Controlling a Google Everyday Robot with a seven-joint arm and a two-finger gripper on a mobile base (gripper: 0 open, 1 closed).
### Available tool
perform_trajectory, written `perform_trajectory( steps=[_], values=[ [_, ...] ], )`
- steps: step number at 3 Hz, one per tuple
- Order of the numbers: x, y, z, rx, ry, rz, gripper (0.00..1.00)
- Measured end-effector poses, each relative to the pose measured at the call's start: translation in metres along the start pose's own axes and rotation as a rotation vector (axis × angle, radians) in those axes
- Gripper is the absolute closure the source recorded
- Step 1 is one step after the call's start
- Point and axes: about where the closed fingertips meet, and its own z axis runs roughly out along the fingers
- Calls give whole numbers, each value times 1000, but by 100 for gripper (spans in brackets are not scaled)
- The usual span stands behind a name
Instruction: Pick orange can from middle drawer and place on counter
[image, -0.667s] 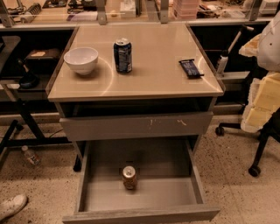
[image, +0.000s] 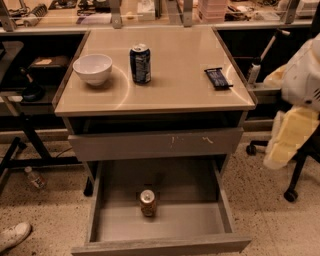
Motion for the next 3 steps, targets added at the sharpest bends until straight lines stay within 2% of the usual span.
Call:
perform_trajectory(
  steps=[1, 2, 3],
  values=[
    [-2, 27, 82, -100, -43, 13, 0],
    [-2, 54, 158, -183, -45, 46, 0],
    [-2, 54, 158, -183, -45, 46, 0]
  ],
)
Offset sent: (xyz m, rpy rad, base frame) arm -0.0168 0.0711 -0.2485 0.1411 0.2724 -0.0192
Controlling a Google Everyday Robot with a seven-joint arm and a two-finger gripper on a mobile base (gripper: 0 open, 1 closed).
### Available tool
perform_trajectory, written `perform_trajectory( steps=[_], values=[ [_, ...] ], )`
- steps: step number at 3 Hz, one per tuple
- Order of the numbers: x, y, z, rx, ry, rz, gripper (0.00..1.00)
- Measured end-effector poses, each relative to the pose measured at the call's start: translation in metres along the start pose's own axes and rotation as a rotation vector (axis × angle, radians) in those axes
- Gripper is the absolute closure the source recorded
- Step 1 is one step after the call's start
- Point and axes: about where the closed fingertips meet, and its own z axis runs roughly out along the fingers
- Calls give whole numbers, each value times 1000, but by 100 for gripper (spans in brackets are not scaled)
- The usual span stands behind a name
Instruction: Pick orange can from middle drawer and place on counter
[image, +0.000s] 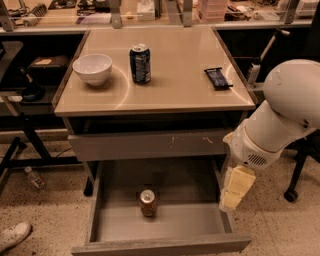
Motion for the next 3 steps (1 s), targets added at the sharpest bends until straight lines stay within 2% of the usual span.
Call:
perform_trajectory(
  steps=[1, 3],
  values=[
    [2, 3, 45, -42, -19, 26, 0],
    [2, -15, 161, -113, -138, 111, 0]
  ],
)
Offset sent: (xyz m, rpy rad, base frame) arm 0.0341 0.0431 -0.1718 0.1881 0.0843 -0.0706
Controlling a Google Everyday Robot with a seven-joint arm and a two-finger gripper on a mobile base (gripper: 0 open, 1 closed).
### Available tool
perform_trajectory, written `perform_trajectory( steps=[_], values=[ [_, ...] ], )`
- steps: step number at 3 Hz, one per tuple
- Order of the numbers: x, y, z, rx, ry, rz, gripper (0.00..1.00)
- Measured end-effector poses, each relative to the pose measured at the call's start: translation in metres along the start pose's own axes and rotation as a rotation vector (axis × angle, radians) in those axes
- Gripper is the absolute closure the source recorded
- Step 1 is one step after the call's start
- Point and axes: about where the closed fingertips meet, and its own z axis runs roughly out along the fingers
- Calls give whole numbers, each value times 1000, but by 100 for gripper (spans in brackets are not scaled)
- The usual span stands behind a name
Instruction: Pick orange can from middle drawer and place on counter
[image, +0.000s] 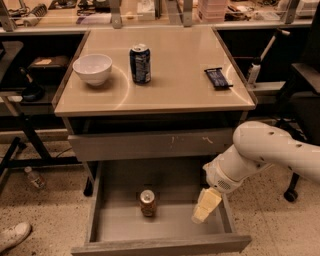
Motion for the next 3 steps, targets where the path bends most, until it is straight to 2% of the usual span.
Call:
perform_trajectory(
  steps=[1, 2, 3],
  values=[
    [0, 0, 0, 0, 0, 0, 0],
    [4, -6, 32, -7, -63, 34, 0],
    [1, -26, 76, 7, -202, 67, 0]
  ],
)
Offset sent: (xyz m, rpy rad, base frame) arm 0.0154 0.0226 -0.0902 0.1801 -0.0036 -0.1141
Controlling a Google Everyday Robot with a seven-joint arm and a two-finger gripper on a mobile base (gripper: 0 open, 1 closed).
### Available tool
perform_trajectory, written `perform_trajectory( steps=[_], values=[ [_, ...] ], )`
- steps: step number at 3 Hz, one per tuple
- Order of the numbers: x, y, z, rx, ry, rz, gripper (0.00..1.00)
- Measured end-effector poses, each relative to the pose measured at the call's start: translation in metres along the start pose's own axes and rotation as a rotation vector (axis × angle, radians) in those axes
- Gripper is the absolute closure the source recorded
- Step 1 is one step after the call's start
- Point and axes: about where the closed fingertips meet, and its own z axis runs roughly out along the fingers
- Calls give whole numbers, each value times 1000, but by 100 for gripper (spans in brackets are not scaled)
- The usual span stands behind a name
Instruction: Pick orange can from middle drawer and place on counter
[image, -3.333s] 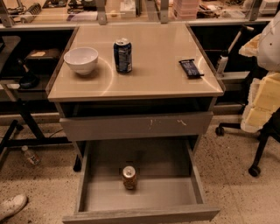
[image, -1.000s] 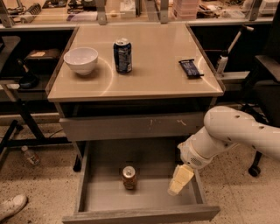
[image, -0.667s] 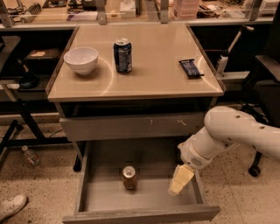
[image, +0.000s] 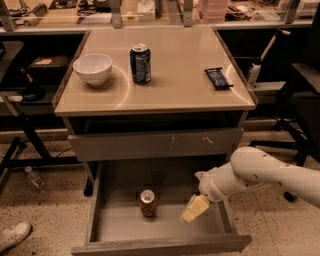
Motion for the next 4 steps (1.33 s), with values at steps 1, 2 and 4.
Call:
perform_trajectory(
  steps=[1, 2, 4],
  values=[
    [0, -10, 38, -21, -119, 35, 0],
    [5, -6, 45, -37, -114, 41, 0],
    [-10, -16, 77, -23, -227, 11, 0]
  ],
)
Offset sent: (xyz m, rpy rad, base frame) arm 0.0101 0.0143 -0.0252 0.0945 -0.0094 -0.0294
